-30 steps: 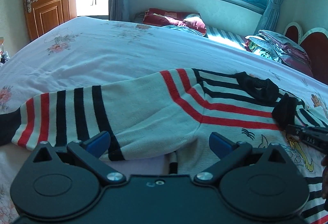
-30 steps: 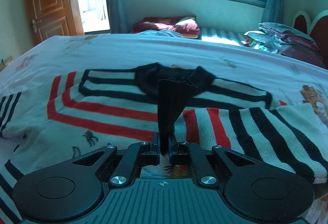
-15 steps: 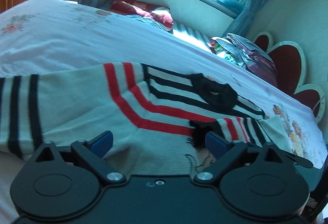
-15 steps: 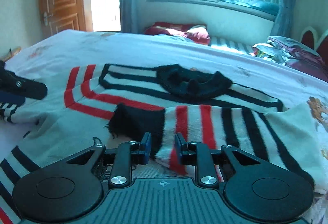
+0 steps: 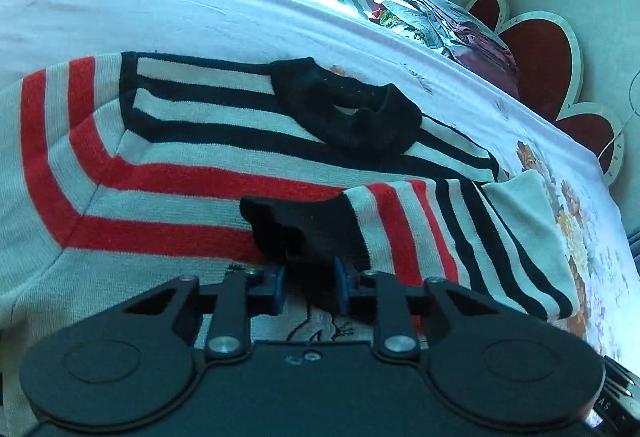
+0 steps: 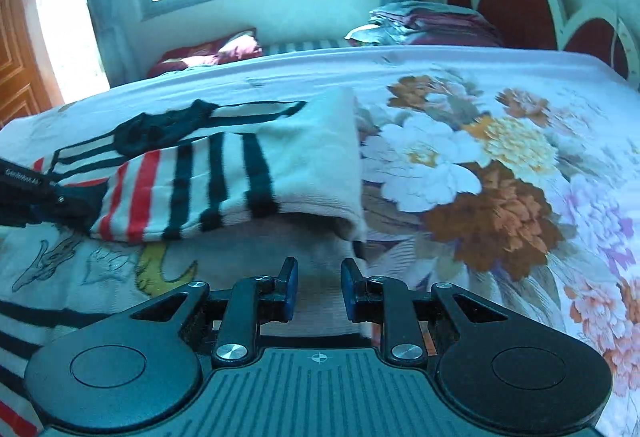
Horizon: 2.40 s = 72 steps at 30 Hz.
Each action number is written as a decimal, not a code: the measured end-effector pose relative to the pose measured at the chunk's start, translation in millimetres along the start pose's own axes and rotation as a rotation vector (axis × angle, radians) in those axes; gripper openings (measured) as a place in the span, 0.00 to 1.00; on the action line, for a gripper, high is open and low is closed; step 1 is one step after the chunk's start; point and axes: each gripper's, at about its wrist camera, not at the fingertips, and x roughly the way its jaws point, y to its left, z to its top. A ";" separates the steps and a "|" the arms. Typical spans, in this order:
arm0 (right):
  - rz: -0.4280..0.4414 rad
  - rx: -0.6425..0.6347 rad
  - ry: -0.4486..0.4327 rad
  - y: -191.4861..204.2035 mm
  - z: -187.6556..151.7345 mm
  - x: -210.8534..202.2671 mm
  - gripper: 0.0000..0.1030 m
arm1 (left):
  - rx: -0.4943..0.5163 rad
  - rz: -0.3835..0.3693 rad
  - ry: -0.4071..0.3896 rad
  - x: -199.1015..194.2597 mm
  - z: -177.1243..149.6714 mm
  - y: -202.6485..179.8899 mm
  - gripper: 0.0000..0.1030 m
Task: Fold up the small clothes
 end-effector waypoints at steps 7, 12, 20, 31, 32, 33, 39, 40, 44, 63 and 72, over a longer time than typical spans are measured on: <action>-0.035 0.098 0.007 -21.4 14.8 25.0 0.22 | 0.028 0.027 -0.111 -29.0 3.9 3.4 0.10; -0.050 0.060 0.019 -15.6 11.6 30.0 0.22 | 0.068 0.097 -0.111 -32.9 3.5 19.3 0.10; -0.005 -0.008 0.036 -19.2 15.5 14.6 0.23 | 0.120 0.151 -0.102 -25.0 -10.2 19.4 0.33; 0.147 -0.075 0.020 22.7 49.8 32.1 0.22 | 0.233 0.093 -0.191 -35.0 -7.4 -14.9 0.43; 0.192 -0.089 0.036 32.7 47.6 35.5 0.22 | 0.257 0.074 -0.175 -28.0 -11.7 -23.5 0.45; 0.233 -0.111 0.051 41.9 44.4 37.7 0.22 | 0.278 0.065 -0.163 -22.4 -15.3 -29.9 0.45; 0.128 -0.147 0.063 25.0 30.2 45.2 0.22 | 0.308 0.212 -0.143 -12.9 -28.5 -15.5 0.48; 0.124 -0.126 0.069 13.7 34.9 45.2 0.22 | 0.303 0.278 -0.146 -16.7 -25.8 -9.9 0.53; 0.184 -0.081 0.013 -6.8 60.9 40.1 0.22 | 0.197 0.359 -0.224 -39.5 -12.0 17.7 0.55; 0.188 -0.134 0.037 -14.3 127.3 146.7 0.20 | 0.325 0.215 -0.145 24.4 -2.6 -37.9 0.66; 0.097 -0.130 0.044 -28.8 141.2 157.8 0.18 | 0.380 0.165 -0.140 36.8 3.2 -68.9 0.69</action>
